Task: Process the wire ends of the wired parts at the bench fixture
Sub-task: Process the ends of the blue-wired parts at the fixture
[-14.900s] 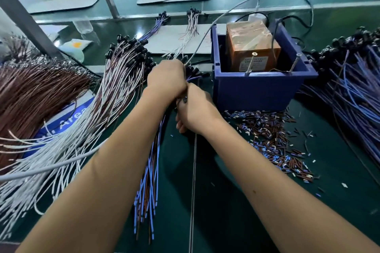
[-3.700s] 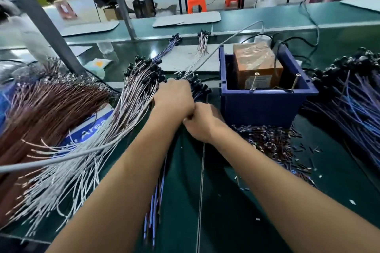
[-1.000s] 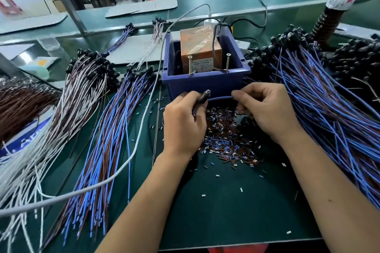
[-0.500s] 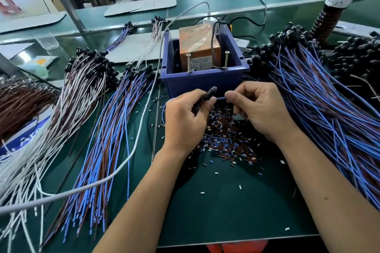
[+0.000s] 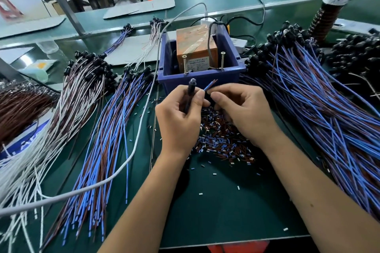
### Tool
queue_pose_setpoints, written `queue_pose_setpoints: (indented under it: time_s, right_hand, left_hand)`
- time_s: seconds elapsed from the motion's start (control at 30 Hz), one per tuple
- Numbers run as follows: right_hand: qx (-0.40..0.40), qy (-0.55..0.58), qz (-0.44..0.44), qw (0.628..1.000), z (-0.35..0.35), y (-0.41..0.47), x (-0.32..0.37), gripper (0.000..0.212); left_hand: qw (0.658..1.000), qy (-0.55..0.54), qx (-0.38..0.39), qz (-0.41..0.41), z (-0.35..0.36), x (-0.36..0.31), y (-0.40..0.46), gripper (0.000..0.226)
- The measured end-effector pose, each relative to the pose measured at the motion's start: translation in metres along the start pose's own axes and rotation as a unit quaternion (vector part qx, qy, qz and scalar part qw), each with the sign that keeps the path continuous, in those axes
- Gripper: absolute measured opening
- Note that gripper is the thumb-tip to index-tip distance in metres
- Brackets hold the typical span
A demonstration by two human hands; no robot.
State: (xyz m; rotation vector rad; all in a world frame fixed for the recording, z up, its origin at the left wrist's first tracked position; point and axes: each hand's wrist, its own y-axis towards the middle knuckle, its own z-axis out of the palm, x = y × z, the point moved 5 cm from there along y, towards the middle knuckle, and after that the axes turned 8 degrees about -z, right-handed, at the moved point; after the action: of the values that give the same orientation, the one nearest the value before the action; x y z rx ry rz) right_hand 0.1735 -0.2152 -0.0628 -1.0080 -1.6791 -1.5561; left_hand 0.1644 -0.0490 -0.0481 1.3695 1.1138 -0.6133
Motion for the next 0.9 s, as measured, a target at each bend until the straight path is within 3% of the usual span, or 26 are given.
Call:
queue_pose_setpoints:
  time_s: [0.1, 0.2, 0.43, 0.57, 0.7, 0.9]
  right_hand:
    - [-0.044, 0.099, 0.026, 0.994, 0.008, -0.001, 0.002, 0.008]
    - [-0.063, 0.111, 0.044, 0.991, 0.009, -0.002, 0.003, 0.008]
    - [-0.102, 0.120, -0.010, 0.987, -0.003, 0.001, 0.021, 0.017]
    - [-0.160, -0.006, -0.061, 0.985, -0.010, -0.003, 0.026, 0.015]
    - [-0.221, -0.173, -0.118, 0.952, -0.015, -0.008, 0.034, 0.011]
    - [-0.244, -0.273, -0.180, 0.913, -0.014, -0.001, 0.045, 0.015]
  left_hand:
    - [1.000, -0.002, 0.021, 0.007, 0.006, -0.003, -0.004, 0.011]
    - [1.000, 0.015, 0.016, 0.021, 0.006, -0.006, -0.005, 0.013]
    - [0.974, 0.055, -0.201, 0.086, -0.019, -0.018, -0.004, 0.018]
    - [0.975, 0.023, -0.214, 0.047, -0.021, -0.015, -0.002, 0.008]
    - [0.975, 0.032, -0.219, 0.034, -0.022, -0.015, 0.000, 0.011]
    - [0.979, 0.029, -0.200, 0.014, -0.019, -0.012, 0.003, 0.013]
